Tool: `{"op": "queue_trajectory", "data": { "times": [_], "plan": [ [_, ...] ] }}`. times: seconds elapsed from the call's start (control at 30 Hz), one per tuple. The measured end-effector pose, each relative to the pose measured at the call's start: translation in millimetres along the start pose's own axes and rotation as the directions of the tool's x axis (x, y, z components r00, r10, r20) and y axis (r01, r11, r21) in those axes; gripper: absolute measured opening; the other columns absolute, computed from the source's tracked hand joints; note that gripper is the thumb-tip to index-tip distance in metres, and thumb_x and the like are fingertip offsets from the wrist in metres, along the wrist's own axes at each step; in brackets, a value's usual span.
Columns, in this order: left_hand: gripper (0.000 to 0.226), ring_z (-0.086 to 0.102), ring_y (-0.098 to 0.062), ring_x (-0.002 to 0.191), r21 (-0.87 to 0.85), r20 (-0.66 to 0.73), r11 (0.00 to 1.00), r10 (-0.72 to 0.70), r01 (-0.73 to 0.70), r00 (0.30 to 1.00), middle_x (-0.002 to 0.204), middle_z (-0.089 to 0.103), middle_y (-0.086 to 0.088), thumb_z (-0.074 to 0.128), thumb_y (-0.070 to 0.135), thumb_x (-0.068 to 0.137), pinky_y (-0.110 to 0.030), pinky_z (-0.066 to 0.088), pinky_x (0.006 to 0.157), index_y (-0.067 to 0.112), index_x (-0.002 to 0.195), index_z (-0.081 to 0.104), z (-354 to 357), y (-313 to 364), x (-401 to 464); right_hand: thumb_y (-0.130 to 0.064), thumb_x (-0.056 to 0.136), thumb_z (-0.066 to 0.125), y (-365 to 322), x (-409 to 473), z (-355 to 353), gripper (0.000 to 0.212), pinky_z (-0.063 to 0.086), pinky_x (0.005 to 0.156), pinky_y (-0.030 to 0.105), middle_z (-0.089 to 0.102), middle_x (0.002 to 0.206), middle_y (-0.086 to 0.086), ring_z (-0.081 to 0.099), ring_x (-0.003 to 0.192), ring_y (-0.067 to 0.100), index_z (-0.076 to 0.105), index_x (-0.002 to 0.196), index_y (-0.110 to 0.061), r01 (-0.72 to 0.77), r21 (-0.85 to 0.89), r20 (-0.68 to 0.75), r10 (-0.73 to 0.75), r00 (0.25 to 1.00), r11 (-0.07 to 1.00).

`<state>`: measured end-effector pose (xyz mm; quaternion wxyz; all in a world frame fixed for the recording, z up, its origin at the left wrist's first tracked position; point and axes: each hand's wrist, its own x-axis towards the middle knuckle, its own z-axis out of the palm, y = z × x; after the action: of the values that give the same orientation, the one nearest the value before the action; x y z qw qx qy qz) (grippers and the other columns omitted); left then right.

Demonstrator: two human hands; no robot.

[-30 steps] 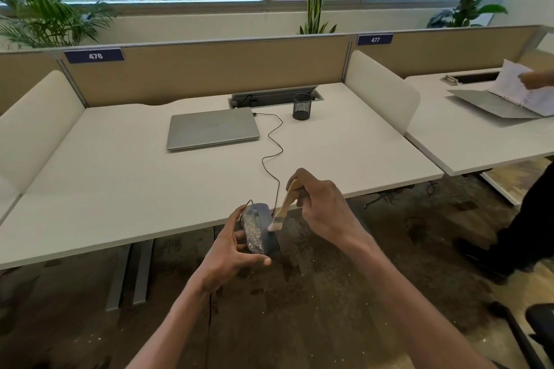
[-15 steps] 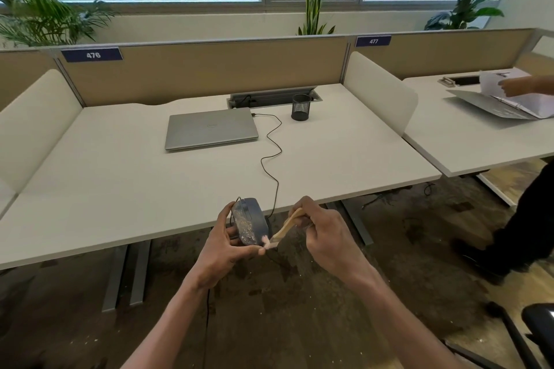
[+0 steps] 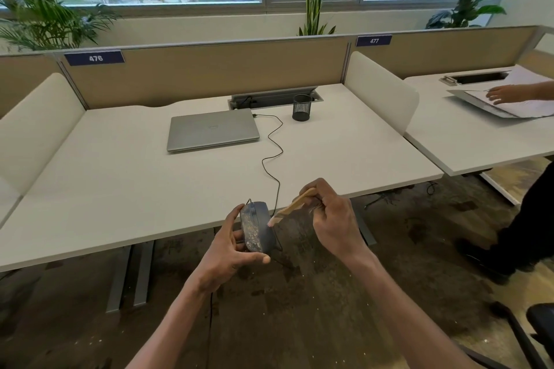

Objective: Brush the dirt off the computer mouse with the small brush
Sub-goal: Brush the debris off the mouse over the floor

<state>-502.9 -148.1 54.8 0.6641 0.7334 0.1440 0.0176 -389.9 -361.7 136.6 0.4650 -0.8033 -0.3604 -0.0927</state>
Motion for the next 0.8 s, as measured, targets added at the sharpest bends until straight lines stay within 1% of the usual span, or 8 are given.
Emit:
{"op": "queue_trajectory", "data": {
  "times": [0.13,0.23,0.37,0.47,0.57,0.67,0.73,0.8],
  "plan": [
    [0.138,0.068,-0.025,0.119,0.003,0.019,1.0,-0.006,0.006,1.0,0.141,0.057,-0.01,0.104,0.028,0.049,-0.052,0.055,0.101,0.041,0.157,0.019,2,1,-3,0.009,0.094,0.053,4,6,2,0.027,0.061,0.073,0.022,0.071,0.093,-0.002,0.071,0.085,0.009,0.058,0.108,-0.014,-0.012,0.028,-0.026,0.013,1.0,1.0],
    [0.139,0.068,-0.024,0.119,0.003,0.032,1.0,-0.007,0.007,0.999,0.138,0.06,-0.008,0.104,0.029,0.048,-0.054,0.054,0.102,0.039,0.157,0.018,3,3,-4,0.009,0.094,0.053,6,10,5,0.027,0.06,0.072,0.019,0.07,0.093,-0.005,0.072,0.084,0.008,0.058,0.107,-0.014,-0.027,0.032,-0.043,0.029,0.999,0.999],
    [0.135,0.068,-0.022,0.119,0.01,0.056,1.0,0.007,-0.007,0.998,0.134,0.063,-0.003,0.104,0.03,0.049,-0.048,0.057,0.099,0.039,0.156,0.021,4,4,-8,0.006,0.096,0.054,9,15,9,0.022,0.059,0.068,0.017,0.072,0.092,-0.002,0.072,0.081,0.01,0.059,0.108,-0.012,-0.029,0.028,-0.061,0.031,0.998,0.999],
    [0.138,0.069,-0.027,0.117,0.009,0.079,1.0,-0.002,0.002,0.997,0.132,0.065,-0.008,0.104,0.03,0.049,-0.051,0.056,0.1,0.039,0.157,0.018,5,5,-11,0.005,0.096,0.055,9,16,10,0.021,0.057,0.067,0.015,0.074,0.091,0.002,0.072,0.081,0.012,0.06,0.11,-0.01,-0.01,0.005,-0.077,0.011,0.997,1.0],
    [0.14,0.067,-0.03,0.12,0.014,0.083,1.0,-0.011,0.01,0.997,0.135,0.063,-0.011,0.104,0.031,0.047,-0.055,0.052,0.104,0.039,0.157,0.017,7,6,-13,0.004,0.095,0.054,7,16,10,0.022,0.052,0.07,0.007,0.074,0.093,0.001,0.071,0.082,0.009,0.06,0.112,-0.009,0.001,0.005,-0.087,0.0,0.996,1.0],
    [0.141,0.066,-0.03,0.122,0.03,0.076,0.999,-0.019,0.016,0.997,0.137,0.062,-0.012,0.104,0.034,0.045,-0.057,0.049,0.107,0.041,0.157,0.017,8,7,-13,0.007,0.095,0.055,2,13,8,0.023,0.049,0.073,0.005,0.073,0.095,-0.002,0.068,0.085,0.005,0.061,0.11,-0.009,0.033,0.008,-0.021,-0.033,0.999,0.999],
    [0.142,0.065,-0.029,0.122,0.035,0.08,0.999,-0.02,0.017,0.997,0.137,0.062,-0.011,0.104,0.035,0.044,-0.057,0.049,0.107,0.041,0.157,0.017,8,8,-13,0.007,0.095,0.055,0,12,5,0.022,0.052,0.075,0.011,0.072,0.096,-0.002,0.067,0.088,0.008,0.061,0.108,-0.01,0.058,-0.021,0.024,-0.058,0.998,0.998],
    [0.144,0.065,-0.029,0.122,0.042,0.081,0.999,-0.026,0.023,0.996,0.137,0.062,-0.012,0.104,0.035,0.044,-0.057,0.049,0.108,0.04,0.157,0.016,9,8,-14,0.005,0.095,0.055,-1,14,0,0.021,0.058,0.078,0.029,0.071,0.097,0.001,0.067,0.091,0.015,0.06,0.107,-0.012,0.069,-0.072,0.028,-0.067,0.997,0.995]
  ]
}}
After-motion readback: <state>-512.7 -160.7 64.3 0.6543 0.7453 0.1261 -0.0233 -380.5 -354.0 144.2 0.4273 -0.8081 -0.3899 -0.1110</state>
